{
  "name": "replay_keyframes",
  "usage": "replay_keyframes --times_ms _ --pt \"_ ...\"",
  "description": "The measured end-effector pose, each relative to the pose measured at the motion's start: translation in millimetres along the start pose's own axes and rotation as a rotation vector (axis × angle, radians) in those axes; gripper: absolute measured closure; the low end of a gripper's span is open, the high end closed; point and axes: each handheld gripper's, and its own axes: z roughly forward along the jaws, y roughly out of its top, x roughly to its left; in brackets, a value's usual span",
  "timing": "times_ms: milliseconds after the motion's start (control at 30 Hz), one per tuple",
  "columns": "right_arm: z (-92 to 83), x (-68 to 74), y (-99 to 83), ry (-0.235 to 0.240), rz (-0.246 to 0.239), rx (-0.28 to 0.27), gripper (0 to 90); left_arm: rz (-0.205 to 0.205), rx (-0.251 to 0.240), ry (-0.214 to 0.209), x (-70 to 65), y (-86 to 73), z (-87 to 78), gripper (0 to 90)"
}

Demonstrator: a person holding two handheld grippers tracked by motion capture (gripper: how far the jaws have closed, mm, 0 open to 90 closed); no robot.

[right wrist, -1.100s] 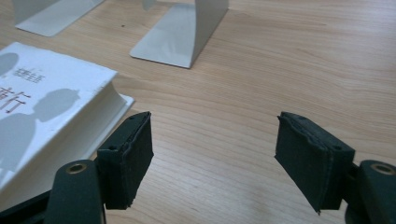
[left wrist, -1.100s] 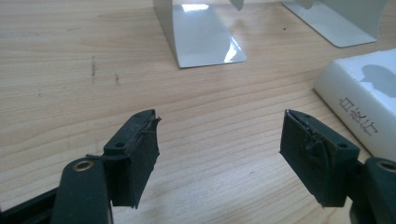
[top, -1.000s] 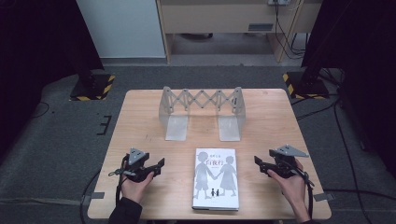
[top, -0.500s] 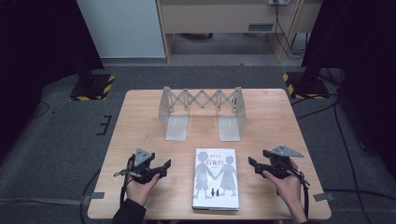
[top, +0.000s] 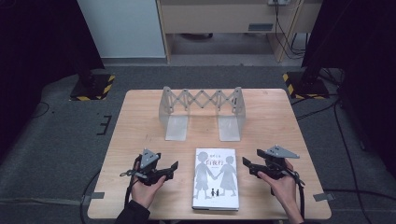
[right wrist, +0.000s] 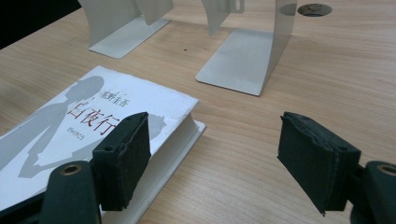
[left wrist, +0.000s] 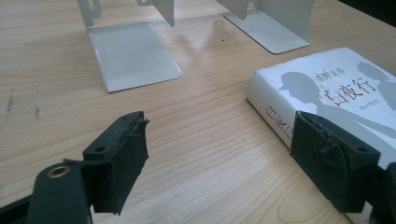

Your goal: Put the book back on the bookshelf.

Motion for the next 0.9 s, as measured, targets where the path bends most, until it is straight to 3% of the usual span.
replay_keyframes --times_ms 400,567,633,833,900 --pt "8.3 10.7 -2.6 0.039 0.009 0.002 27.1 0.040 0.044 -0.047 -20.2 1.6 10.0 22.9" --pt "11.0 15.9 -3.4 0.057 0.013 0.000 27.1 0.080 0.009 -0.062 -26.6 1.2 12.6 24.4" --pt "11.8 17.4 -3.7 0.065 0.014 0.002 27.0 0.092 0.017 -0.063 -29.7 0.6 13.4 25.1" --pt "16.2 23.2 -5.5 0.082 0.014 0.010 26.7 0.080 0.027 -0.113 -37.8 -2.9 19.4 28.0" --pt "18.2 25.2 -6.9 0.089 0.016 0.015 26.7 0.090 0.034 -0.106 -41.3 -3.7 22.0 25.4"
